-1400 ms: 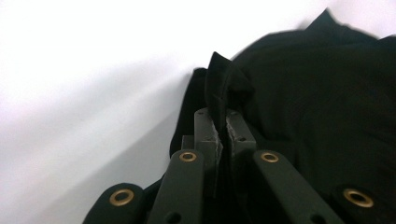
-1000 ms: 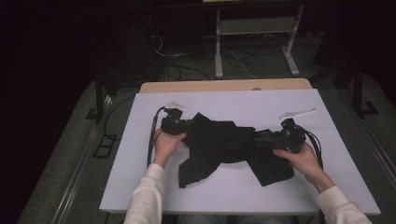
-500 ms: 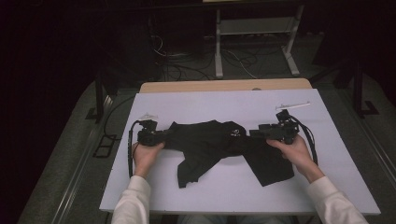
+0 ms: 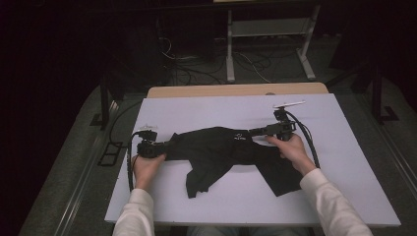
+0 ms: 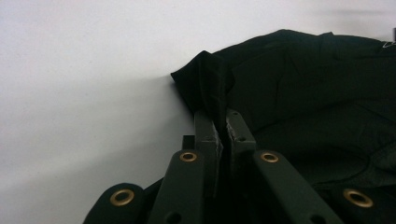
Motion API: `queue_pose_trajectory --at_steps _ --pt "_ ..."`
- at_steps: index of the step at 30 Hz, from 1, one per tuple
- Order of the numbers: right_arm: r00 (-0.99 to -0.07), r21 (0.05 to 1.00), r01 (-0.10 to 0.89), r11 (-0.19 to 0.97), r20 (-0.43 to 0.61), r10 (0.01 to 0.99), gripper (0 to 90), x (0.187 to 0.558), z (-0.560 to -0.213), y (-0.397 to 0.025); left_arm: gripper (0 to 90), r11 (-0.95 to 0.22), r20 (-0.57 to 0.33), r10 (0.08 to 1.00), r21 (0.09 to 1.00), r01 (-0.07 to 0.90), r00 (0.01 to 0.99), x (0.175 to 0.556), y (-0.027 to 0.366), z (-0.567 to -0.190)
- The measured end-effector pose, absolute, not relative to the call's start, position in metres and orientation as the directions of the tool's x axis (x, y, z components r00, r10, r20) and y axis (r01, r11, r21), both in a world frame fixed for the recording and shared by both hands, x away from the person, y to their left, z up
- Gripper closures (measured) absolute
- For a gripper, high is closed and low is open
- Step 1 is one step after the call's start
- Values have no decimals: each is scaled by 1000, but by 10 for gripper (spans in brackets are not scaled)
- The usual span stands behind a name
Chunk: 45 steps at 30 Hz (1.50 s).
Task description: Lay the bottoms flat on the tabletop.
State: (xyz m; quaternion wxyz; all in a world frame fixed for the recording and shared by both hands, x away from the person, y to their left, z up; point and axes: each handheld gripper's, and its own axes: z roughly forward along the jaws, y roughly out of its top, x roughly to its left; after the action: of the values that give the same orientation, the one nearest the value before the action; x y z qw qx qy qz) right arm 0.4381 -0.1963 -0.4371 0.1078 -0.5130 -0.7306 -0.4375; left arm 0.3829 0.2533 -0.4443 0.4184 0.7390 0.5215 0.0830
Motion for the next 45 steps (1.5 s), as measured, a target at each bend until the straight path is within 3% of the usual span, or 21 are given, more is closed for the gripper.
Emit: queue_pose_trajectory --at_steps 7,8,9,10,11,15,24,45 --pt "-359 404 911 84 675 644 534 457 -453 -186 860 -102 -322 836 704 703 444 384 253 -447" --pt "-353 394 916 80 693 629 601 458 -456 -184 861 -103 -323 835 704 703 446 385 253 -447" --pt "-359 382 919 95 715 600 770 460 -460 -181 860 -102 -326 833 704 702 447 385 253 -447" --pt "-359 382 919 95 715 600 770 460 -460 -181 860 -102 -326 832 706 700 450 385 252 -446" --pt "-372 384 916 114 709 599 852 460 -460 -179 861 -103 -323 831 711 696 454 385 251 -445" --pt "-454 473 868 148 638 622 871 455 -444 -185 861 -89 -334 816 735 672 473 386 246 -439" --pt "-484 587 807 69 589 647 871 454 -393 -232 861 -78 -353 773 771 632 527 399 219 -422" --pt "-440 611 792 -15 586 681 871 479 -376 -274 864 -2 -388 746 812 584 542 450 193 -397"
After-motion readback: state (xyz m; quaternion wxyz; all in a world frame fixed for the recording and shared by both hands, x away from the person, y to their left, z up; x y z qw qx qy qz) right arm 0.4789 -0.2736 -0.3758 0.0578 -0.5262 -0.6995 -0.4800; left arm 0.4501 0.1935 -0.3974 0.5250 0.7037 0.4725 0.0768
